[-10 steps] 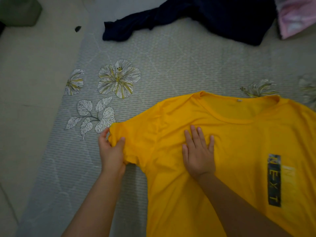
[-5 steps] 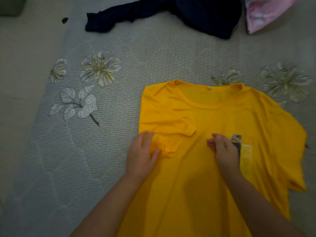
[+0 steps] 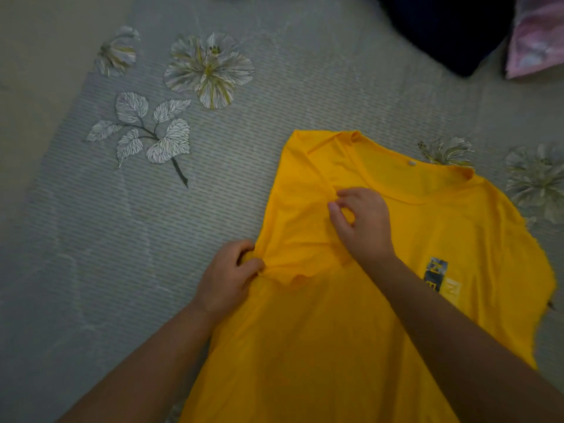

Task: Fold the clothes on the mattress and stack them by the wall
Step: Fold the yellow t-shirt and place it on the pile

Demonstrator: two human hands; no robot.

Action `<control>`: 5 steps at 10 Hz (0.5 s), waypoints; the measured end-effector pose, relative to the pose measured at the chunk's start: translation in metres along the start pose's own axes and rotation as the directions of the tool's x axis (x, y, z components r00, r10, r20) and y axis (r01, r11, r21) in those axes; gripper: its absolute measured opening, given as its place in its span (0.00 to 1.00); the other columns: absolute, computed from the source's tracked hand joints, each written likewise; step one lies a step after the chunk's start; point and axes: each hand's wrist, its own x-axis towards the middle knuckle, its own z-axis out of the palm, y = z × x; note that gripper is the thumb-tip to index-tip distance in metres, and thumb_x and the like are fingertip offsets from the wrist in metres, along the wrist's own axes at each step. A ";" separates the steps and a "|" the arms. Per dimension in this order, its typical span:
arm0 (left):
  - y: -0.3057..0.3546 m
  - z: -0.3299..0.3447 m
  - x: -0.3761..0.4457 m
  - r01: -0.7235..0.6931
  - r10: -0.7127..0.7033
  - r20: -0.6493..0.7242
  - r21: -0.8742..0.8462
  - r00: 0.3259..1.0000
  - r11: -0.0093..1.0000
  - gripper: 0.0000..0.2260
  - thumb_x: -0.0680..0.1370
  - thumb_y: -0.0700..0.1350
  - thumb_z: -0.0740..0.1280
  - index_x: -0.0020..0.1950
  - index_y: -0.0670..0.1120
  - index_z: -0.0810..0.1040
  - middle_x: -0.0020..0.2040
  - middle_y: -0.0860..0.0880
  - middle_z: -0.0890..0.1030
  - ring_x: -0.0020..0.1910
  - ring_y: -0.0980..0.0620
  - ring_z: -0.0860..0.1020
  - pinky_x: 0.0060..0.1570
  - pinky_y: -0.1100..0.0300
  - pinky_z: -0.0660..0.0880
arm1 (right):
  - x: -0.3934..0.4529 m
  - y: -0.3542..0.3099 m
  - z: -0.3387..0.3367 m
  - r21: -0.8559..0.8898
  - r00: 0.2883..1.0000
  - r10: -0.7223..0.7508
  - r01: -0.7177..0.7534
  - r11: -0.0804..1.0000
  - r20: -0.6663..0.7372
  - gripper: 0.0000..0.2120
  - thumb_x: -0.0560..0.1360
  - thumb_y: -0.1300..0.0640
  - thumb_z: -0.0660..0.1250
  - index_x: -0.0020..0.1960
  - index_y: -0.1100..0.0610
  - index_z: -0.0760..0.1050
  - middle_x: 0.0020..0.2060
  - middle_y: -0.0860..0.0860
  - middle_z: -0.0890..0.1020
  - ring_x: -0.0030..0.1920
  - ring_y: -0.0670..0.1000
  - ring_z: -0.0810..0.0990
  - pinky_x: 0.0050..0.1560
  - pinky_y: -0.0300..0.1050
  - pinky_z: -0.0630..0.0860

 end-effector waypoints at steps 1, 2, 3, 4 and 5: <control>-0.003 0.002 -0.003 -0.004 0.006 0.051 -0.042 0.999 0.999 0.16 0.75 0.49 0.57 0.55 0.44 0.78 0.59 0.45 0.75 0.59 0.49 0.71 0.50 0.73 0.60 | 0.061 -0.024 0.021 0.070 0.962 0.261 -0.267 0.961 0.085 0.19 0.76 0.53 0.65 0.61 0.65 0.72 0.57 0.61 0.78 0.59 0.59 0.75 0.58 0.48 0.65; -0.002 0.004 0.001 0.065 -0.070 -0.022 -0.165 0.997 0.984 0.10 0.75 0.42 0.65 0.55 0.43 0.77 0.57 0.44 0.76 0.57 0.48 0.72 0.48 0.71 0.63 | 0.115 -0.031 0.047 -0.101 0.909 0.312 -0.296 0.950 0.276 0.23 0.77 0.55 0.62 0.68 0.62 0.63 0.64 0.60 0.73 0.64 0.57 0.71 0.59 0.45 0.63; -0.004 -0.006 0.003 -0.025 0.023 -0.021 -0.129 1.000 0.991 0.09 0.74 0.40 0.65 0.50 0.39 0.80 0.52 0.39 0.78 0.53 0.47 0.71 0.45 0.72 0.67 | 0.139 -0.036 0.057 -0.021 0.948 0.162 -0.162 0.987 0.274 0.19 0.75 0.62 0.62 0.66 0.59 0.70 0.61 0.58 0.76 0.55 0.52 0.75 0.54 0.39 0.64; -0.014 -0.005 -0.004 -0.086 0.086 -0.045 -0.016 0.995 0.996 0.11 0.73 0.39 0.62 0.46 0.34 0.81 0.51 0.34 0.79 0.52 0.46 0.70 0.48 0.65 0.70 | 0.144 -0.030 0.062 0.121 0.973 0.137 -0.161 0.980 0.183 0.16 0.75 0.63 0.62 0.62 0.59 0.74 0.54 0.56 0.79 0.45 0.45 0.70 0.46 0.35 0.66; -0.016 -0.007 -0.005 -0.039 0.036 -0.069 -0.043 0.997 0.998 0.11 0.74 0.37 0.61 0.52 0.35 0.79 0.55 0.37 0.77 0.54 0.42 0.75 0.52 0.72 0.63 | 0.138 -0.028 0.065 0.176 0.963 0.138 -0.181 0.968 0.231 0.17 0.76 0.64 0.61 0.64 0.60 0.71 0.44 0.53 0.74 0.37 0.40 0.68 0.40 0.25 0.62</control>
